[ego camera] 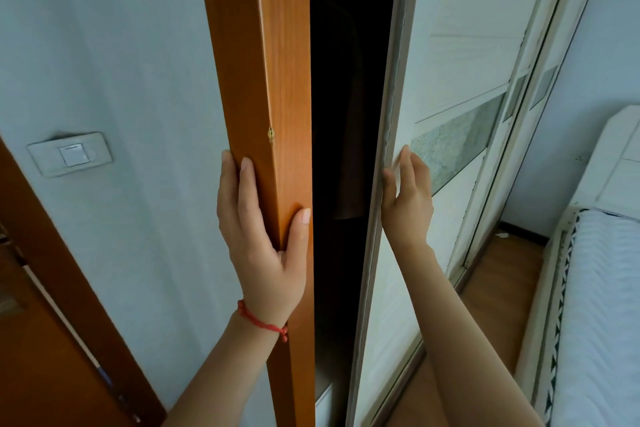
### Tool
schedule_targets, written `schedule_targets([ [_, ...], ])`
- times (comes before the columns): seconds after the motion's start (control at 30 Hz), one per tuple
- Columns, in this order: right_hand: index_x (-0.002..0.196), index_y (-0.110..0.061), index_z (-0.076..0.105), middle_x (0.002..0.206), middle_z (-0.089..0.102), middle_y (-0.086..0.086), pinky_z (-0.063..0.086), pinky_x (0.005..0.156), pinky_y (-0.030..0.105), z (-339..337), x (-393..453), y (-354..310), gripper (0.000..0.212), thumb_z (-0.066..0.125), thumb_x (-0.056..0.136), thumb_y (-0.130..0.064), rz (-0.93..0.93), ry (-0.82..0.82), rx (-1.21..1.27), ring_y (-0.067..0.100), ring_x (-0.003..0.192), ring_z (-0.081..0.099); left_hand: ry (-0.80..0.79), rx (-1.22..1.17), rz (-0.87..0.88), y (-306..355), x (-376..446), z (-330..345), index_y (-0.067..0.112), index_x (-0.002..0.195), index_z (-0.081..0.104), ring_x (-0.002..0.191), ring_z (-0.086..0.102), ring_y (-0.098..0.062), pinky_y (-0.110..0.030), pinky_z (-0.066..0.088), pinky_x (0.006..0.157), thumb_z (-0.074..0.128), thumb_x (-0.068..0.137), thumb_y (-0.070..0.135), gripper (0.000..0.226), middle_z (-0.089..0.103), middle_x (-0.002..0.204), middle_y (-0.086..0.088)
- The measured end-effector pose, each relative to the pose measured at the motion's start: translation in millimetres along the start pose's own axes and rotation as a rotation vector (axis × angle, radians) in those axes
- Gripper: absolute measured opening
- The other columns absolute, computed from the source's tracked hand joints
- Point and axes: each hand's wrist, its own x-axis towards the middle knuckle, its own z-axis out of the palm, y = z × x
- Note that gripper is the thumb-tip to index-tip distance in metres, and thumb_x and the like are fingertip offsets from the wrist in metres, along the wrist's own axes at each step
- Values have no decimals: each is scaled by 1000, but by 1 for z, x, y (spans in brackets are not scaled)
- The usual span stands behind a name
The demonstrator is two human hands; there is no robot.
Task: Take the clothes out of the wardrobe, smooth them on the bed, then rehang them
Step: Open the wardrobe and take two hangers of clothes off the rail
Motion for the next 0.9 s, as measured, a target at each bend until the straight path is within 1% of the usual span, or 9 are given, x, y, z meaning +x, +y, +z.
schedule_targets([
  [0.13,138,-5,40,129,50,20,50,71,40,3,12,17,52,35,94,-34,-2,-7,-22,35,116,52,11,-4,-12,1,0,-1,19,138,18,139,28,-26,-54,40,102,42,92,48,59,24,146,-13],
  [0.23,139,-6,38,133,48,19,49,75,41,5,26,36,50,37,96,-30,38,-13,-40,36,119,50,8,-18,-25,2,-1,-1,18,138,19,137,30,-30,-56,43,98,42,92,48,59,23,146,-13],
  [0.37,141,-7,35,138,44,18,47,83,44,8,50,62,46,41,98,-23,109,-32,-46,34,124,46,8,-27,-44,3,0,-2,24,137,18,134,35,-35,-57,48,91,42,91,50,58,23,145,-11],
  [0.5,141,-7,34,140,43,18,46,82,46,8,75,93,46,40,98,-23,117,-64,-79,36,122,47,33,4,-32,5,-1,-2,23,137,18,134,35,-28,-46,45,100,43,91,48,58,24,144,-10],
  [0.57,142,-8,33,141,42,17,45,80,46,5,89,108,47,40,98,-24,138,-95,-101,37,119,48,39,27,-45,6,-1,-2,19,137,21,133,36,-30,-41,42,104,42,90,49,60,26,144,-11],
  [0.67,144,-13,30,142,40,16,42,83,45,3,112,129,48,37,99,-26,207,-159,-131,38,119,46,40,24,-59,6,-1,-1,12,138,22,136,33,-27,-27,37,109,43,91,48,63,28,145,-18],
  [0.73,145,-16,28,141,40,16,39,90,46,4,128,139,48,36,98,-27,309,-196,-163,37,123,43,40,15,-63,5,-1,0,18,140,22,137,32,-27,-24,36,109,44,91,47,61,28,145,-23],
  [0.8,143,-16,32,140,43,19,36,97,47,2,145,147,47,38,97,-25,416,-217,-183,38,125,41,40,-1,-70,5,-1,0,24,141,23,137,32,-28,-25,38,108,45,90,47,59,28,145,-24],
  [0.9,136,-14,41,135,48,21,37,99,48,-3,159,158,42,42,95,-22,524,-236,-208,39,123,45,51,-17,-82,5,-2,0,34,141,24,136,34,-25,-21,39,106,45,90,49,57,29,145,-23],
])
